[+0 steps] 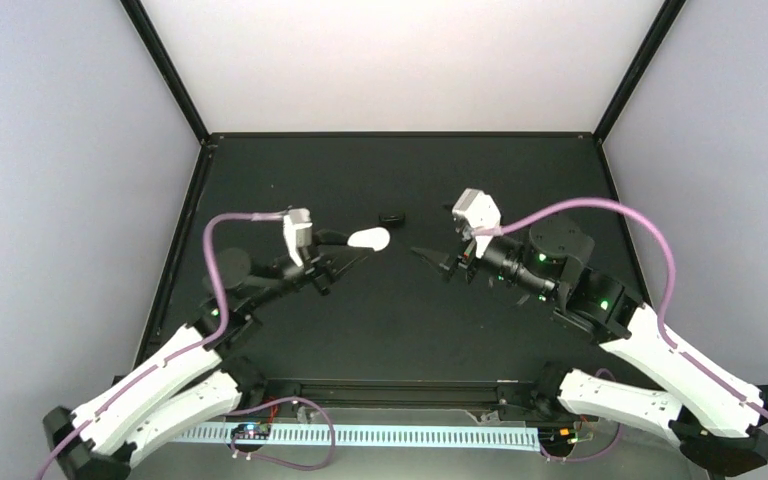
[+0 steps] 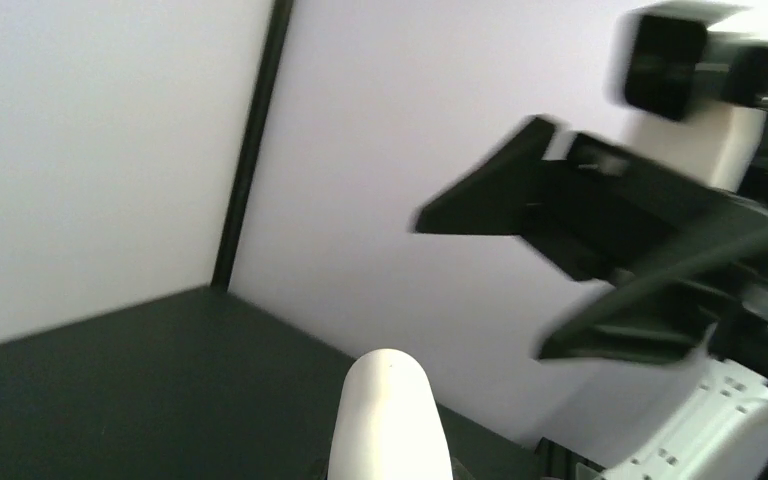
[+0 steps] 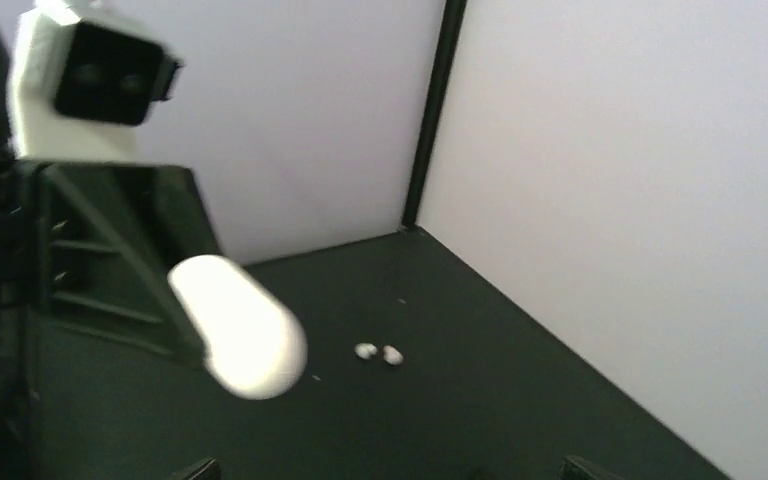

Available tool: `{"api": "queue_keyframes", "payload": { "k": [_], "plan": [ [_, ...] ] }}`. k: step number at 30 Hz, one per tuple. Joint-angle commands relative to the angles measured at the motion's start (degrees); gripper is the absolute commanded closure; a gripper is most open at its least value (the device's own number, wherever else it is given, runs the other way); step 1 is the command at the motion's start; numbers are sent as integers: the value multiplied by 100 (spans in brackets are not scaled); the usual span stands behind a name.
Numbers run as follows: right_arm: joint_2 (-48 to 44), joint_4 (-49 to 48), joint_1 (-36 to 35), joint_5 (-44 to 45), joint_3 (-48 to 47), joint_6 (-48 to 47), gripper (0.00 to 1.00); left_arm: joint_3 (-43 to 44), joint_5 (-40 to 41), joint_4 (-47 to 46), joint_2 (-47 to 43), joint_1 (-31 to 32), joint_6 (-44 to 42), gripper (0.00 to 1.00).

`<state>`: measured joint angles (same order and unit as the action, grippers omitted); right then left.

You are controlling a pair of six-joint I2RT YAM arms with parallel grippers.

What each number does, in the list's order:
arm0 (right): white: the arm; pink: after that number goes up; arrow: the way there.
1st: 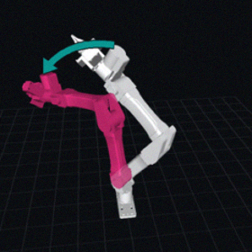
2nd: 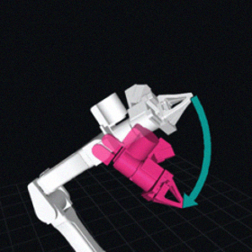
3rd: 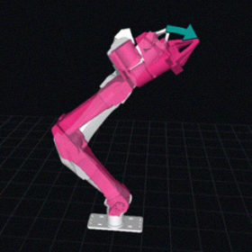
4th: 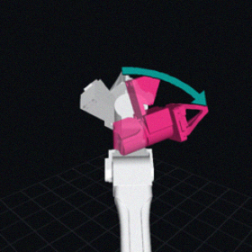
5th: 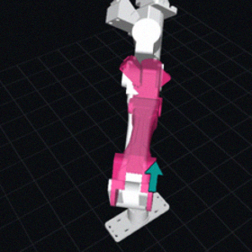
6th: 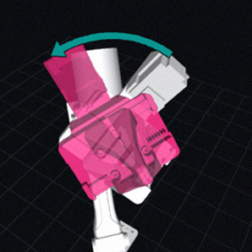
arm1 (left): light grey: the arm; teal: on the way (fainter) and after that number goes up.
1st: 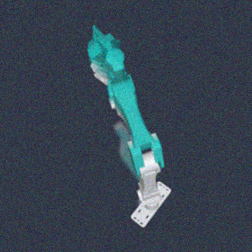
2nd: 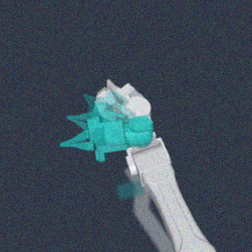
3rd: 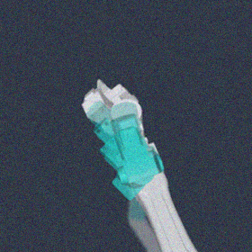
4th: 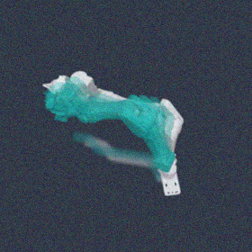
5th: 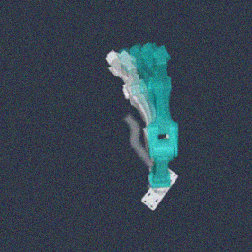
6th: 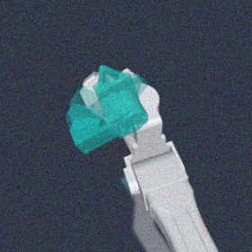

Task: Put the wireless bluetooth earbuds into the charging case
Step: Pick up the charging case at the center of the board.

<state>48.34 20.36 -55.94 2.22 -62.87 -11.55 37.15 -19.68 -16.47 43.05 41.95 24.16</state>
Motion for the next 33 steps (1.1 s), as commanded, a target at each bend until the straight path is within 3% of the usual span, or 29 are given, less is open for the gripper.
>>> {"api": "queue_keyframes", "payload": {
  "k": [1, 6, 12, 20, 33],
  "plan": [
    [167, -331, 417, -1792, -410, 1912, 14, -155, -945, 258, -916, -65, -896, 98],
    [346, -340, 457, -3441, -869, 2611, 15, -304, -1818, 247, -1595, -61, -1091, 98],
    [650, -431, 453, -4639, -1162, 3080, 19, 234, -2748, 85, -1010, -62, -979, 98],
    [675, 367, 453, -4380, -1052, 2529, 24, 746, -3426, -504, -81, -59, -443, 98],
    [812, 844, 440, -3778, -1069, 2283, 37, 994, -3452, -724, 337, 13, -313, 98]
  ]
}}
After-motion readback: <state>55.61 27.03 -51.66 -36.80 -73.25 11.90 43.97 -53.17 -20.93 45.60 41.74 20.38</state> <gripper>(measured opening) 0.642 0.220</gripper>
